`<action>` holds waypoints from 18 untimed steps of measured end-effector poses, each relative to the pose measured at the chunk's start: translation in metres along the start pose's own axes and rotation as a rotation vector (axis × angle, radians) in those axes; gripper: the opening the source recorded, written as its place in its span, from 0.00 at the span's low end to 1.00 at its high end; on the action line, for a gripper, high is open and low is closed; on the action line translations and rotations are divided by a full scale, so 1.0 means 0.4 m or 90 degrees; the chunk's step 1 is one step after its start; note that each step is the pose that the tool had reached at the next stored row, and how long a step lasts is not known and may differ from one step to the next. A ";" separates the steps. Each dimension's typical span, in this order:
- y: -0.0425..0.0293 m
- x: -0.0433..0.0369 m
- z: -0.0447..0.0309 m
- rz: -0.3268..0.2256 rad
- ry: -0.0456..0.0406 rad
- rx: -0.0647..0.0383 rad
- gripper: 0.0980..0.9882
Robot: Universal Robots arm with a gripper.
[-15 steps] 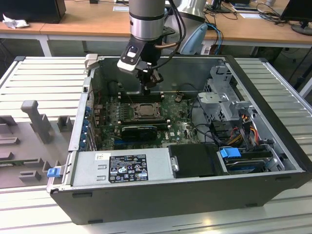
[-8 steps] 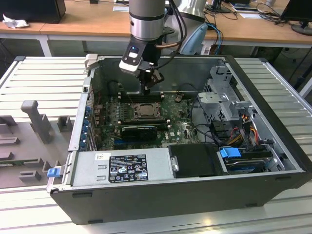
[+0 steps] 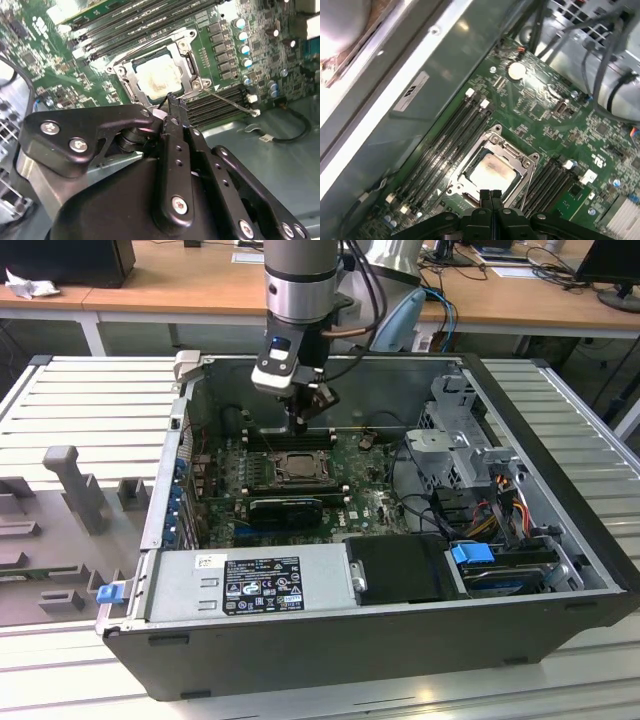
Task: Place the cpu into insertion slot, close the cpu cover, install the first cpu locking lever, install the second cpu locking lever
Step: 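Install the first cpu locking lever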
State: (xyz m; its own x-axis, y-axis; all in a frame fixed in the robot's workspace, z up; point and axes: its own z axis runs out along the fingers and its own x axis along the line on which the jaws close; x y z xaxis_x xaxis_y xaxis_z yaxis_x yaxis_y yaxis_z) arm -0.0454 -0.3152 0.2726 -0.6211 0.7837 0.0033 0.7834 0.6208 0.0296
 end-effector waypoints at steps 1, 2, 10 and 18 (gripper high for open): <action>0.000 0.000 0.000 -0.012 0.0004 0.000 0.01; 0.000 0.000 0.000 -0.023 0.0007 0.000 0.01; 0.000 0.000 0.000 -0.102 0.0030 0.000 0.01; 0.000 0.000 0.000 -0.162 0.0048 0.001 0.01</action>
State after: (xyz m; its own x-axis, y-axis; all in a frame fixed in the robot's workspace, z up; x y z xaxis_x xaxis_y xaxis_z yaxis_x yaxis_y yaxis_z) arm -0.0454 -0.3152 0.2726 -0.7982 0.6024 0.0033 0.6022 0.7978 0.0296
